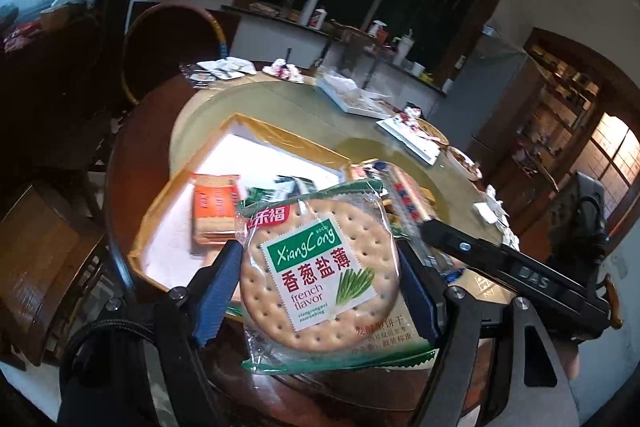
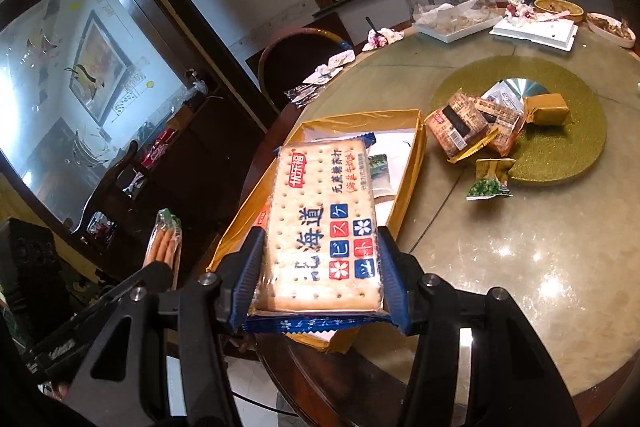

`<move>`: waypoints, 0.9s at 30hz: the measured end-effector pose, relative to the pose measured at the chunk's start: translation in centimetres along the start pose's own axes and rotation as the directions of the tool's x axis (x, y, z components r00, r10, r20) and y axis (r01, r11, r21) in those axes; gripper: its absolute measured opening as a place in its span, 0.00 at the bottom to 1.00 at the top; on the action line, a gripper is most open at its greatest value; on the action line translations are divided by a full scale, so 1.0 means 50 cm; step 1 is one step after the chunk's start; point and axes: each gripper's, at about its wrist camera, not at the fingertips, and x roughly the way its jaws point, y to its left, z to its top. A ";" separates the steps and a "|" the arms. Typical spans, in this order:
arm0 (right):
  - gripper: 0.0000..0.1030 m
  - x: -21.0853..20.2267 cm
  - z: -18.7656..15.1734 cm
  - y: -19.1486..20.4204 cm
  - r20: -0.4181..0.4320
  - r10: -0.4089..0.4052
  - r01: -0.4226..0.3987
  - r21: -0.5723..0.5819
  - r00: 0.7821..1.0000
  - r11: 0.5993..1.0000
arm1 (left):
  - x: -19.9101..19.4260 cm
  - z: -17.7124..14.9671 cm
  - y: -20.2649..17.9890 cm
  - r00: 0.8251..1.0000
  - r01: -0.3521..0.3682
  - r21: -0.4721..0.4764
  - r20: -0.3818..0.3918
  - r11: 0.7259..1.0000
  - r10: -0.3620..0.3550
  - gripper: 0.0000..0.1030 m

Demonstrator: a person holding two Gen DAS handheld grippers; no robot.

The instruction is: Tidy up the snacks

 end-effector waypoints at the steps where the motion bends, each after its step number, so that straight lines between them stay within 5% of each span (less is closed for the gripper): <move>1: 0.54 0.002 0.002 0.003 -0.003 -0.004 0.004 0.000 1.000 1.000 | 0.001 0.001 0.006 1.000 -0.004 -0.004 -0.001 1.000 0.004 0.73; 27: 0.54 0.147 0.064 0.035 -0.090 -0.008 0.005 -0.030 0.996 1.000 | 0.083 0.045 0.107 0.997 -0.077 -0.045 -0.034 0.996 0.075 0.73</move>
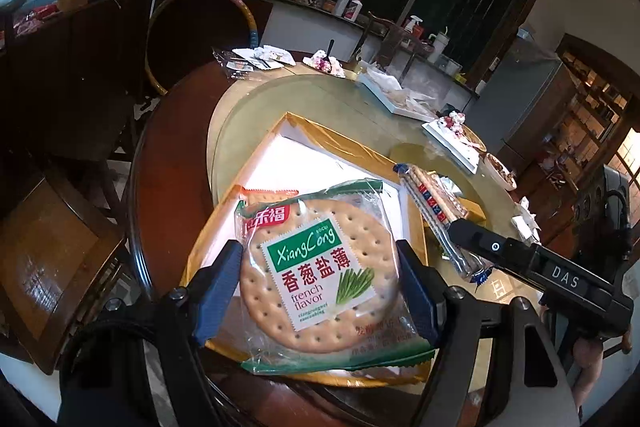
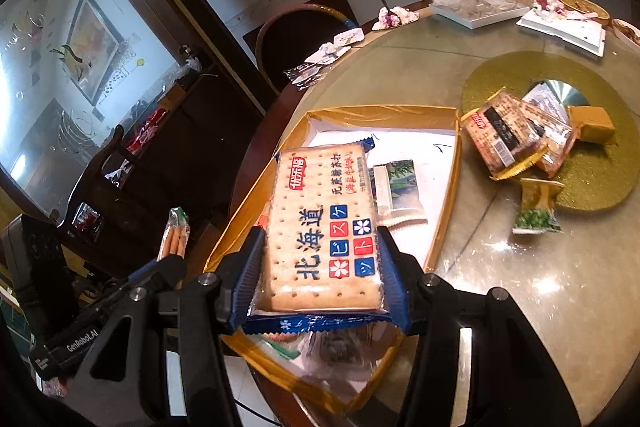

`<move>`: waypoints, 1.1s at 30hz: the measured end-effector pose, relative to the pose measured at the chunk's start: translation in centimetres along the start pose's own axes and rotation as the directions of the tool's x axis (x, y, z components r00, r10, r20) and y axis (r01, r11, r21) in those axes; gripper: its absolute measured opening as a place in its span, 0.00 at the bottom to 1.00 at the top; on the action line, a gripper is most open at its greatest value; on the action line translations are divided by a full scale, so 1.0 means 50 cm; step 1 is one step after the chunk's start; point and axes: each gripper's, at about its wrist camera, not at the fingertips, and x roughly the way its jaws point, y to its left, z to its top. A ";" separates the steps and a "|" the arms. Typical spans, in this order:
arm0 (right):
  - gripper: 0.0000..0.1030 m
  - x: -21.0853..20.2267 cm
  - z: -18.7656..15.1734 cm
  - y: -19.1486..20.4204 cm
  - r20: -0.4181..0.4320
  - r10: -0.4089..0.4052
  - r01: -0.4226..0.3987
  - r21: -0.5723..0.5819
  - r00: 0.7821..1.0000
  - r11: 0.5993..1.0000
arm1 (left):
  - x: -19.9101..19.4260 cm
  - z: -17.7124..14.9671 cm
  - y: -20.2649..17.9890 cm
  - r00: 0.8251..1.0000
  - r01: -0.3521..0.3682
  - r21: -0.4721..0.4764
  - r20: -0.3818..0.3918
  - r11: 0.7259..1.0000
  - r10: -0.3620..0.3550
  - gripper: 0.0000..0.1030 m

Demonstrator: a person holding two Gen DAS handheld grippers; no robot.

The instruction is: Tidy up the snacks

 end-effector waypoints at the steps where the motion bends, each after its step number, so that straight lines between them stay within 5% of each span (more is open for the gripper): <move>1: 0.54 0.005 0.004 -0.001 -0.002 0.004 -0.004 -0.001 1.000 1.000 | 0.003 0.004 0.000 1.000 -0.002 0.003 0.001 1.000 0.002 0.73; 13: 0.54 0.084 0.071 -0.026 -0.050 -0.016 0.015 -0.007 0.999 1.000 | 0.100 0.090 0.001 0.998 -0.043 0.060 -0.045 0.997 0.046 0.73; 26: 0.55 0.186 0.095 -0.050 -0.142 -0.029 0.028 -0.009 0.989 1.000 | 0.191 0.094 0.023 0.985 -0.091 0.100 -0.138 0.991 0.104 0.73; 33: 0.64 0.195 0.096 -0.062 -0.145 -0.023 0.027 0.027 0.989 0.999 | 0.212 0.080 0.047 0.973 -0.029 0.048 -0.227 0.998 0.040 0.74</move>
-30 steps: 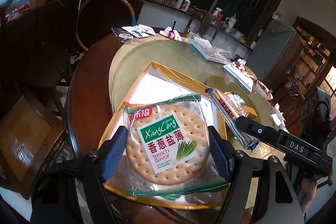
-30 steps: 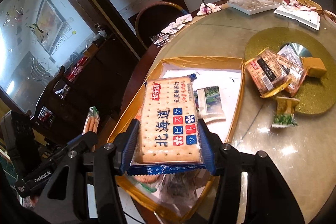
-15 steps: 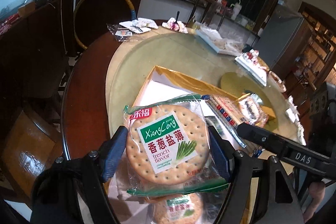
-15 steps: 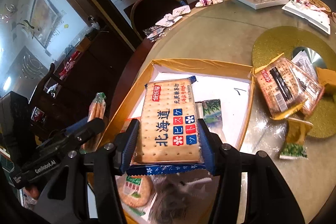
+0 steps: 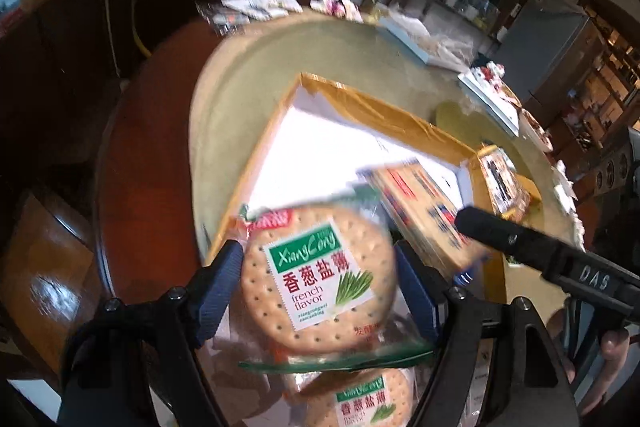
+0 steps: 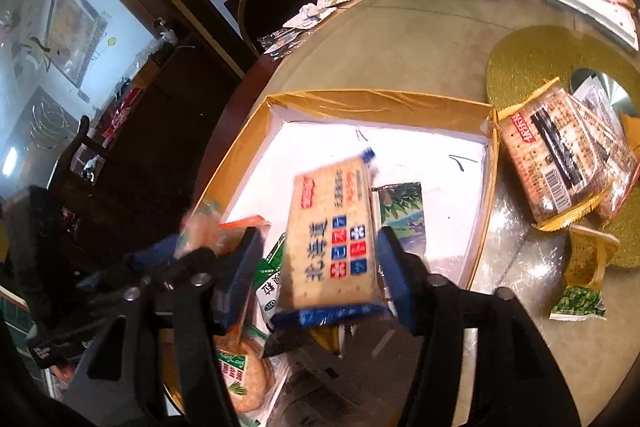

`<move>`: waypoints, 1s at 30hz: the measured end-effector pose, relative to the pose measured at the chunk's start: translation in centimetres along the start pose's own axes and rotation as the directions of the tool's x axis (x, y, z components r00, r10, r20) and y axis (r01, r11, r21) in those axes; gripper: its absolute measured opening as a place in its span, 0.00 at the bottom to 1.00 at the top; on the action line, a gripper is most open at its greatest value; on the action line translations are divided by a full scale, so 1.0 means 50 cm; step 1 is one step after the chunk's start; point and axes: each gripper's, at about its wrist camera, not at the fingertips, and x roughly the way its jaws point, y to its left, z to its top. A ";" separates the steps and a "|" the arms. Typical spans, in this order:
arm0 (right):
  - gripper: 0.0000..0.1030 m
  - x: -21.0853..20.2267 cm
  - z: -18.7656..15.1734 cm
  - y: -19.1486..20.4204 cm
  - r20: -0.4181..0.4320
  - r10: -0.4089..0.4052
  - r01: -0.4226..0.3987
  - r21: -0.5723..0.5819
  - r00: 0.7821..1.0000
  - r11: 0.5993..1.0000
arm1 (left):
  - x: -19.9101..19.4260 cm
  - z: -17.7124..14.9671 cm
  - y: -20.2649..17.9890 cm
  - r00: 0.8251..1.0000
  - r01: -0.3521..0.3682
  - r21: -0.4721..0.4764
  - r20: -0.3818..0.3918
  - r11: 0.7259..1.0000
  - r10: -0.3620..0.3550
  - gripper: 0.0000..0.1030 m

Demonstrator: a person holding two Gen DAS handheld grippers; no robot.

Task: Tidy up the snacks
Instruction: 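Open both grippers to drop both packs into the box and pull back, then grasp the yellow-green snack bag with the right gripper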

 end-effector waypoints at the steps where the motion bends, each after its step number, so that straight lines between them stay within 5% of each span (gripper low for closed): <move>1: 0.64 -0.005 -0.001 -0.001 0.007 0.006 -0.006 0.008 1.000 1.000 | -0.004 -0.001 0.005 1.000 0.024 -0.020 0.010 1.000 -0.024 0.75; 4: 0.66 -0.035 -0.007 0.003 0.050 0.028 -0.028 0.005 0.998 1.000 | -0.036 -0.015 0.025 0.993 0.082 -0.116 0.097 0.990 -0.071 0.80; 7: 0.71 -0.078 -0.025 0.012 0.110 0.038 -0.038 -0.005 0.993 0.999 | -0.054 -0.036 0.009 0.995 0.010 -0.099 0.096 0.995 -0.001 0.80; 11: 0.71 -0.138 -0.065 0.020 0.170 0.015 -0.010 -0.031 0.985 0.999 | -0.119 -0.093 -0.011 0.976 0.033 -0.135 0.218 0.990 -0.002 0.80; 19: 0.78 -0.291 -0.182 -0.001 0.303 -0.057 0.067 -0.025 0.951 0.997 | -0.183 -0.199 -0.139 0.968 0.093 0.012 0.231 0.996 -0.094 0.80; 30: 0.79 -0.424 -0.274 -0.080 0.283 -0.167 0.143 0.103 0.945 0.984 | -0.209 -0.281 -0.245 0.976 0.125 0.162 0.158 0.979 -0.151 0.80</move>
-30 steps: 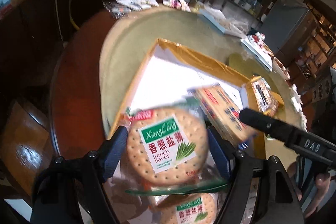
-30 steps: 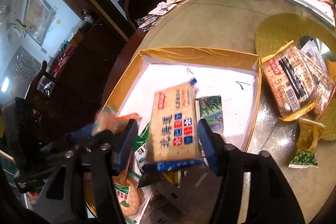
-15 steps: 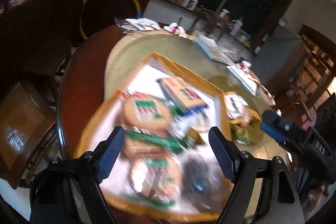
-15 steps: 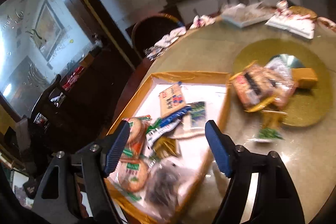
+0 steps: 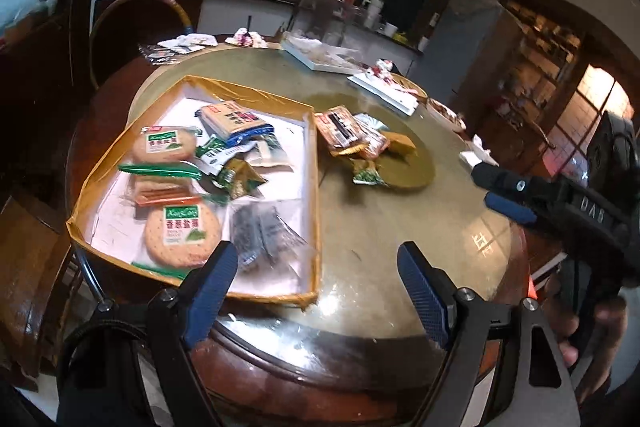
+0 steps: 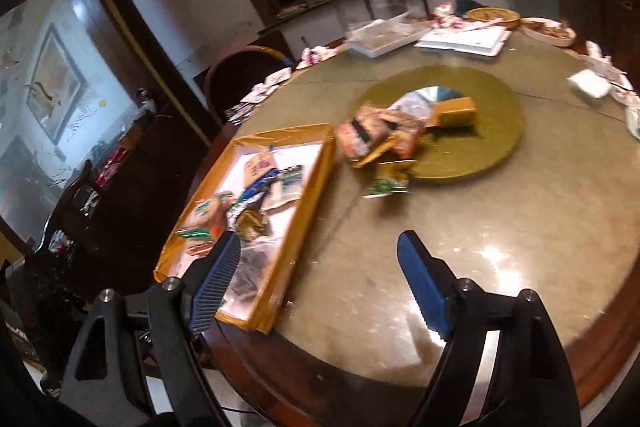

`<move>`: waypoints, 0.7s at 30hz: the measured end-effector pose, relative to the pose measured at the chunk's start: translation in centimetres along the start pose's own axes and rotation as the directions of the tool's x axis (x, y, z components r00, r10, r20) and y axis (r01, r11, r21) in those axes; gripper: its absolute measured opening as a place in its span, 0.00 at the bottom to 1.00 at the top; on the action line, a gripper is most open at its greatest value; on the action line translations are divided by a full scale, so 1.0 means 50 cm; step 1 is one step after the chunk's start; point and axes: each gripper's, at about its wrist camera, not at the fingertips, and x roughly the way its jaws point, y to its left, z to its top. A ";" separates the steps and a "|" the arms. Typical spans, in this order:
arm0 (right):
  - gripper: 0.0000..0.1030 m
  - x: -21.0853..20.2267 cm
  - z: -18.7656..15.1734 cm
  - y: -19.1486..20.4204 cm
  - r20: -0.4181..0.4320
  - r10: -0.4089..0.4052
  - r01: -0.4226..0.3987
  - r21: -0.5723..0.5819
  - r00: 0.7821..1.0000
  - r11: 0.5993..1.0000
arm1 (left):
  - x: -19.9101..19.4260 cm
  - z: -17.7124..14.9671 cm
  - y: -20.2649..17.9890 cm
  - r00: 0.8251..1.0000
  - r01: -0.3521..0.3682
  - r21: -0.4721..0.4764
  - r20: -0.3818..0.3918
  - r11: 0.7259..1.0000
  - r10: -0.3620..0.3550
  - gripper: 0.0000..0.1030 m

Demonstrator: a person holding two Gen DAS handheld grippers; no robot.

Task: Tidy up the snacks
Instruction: 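Grasp the yellow-green snack bag with the right gripper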

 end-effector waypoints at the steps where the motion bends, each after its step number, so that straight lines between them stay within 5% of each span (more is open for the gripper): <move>1: 0.79 -0.010 0.000 -0.008 0.005 0.003 -0.003 0.004 1.000 1.000 | -0.001 -0.005 -0.010 1.000 0.004 0.010 0.000 1.000 -0.004 0.80; 21: 0.79 -0.007 -0.016 -0.025 -0.018 0.028 -0.028 0.020 0.999 0.999 | 0.003 -0.007 -0.027 1.000 0.010 0.000 -0.001 1.000 -0.010 0.80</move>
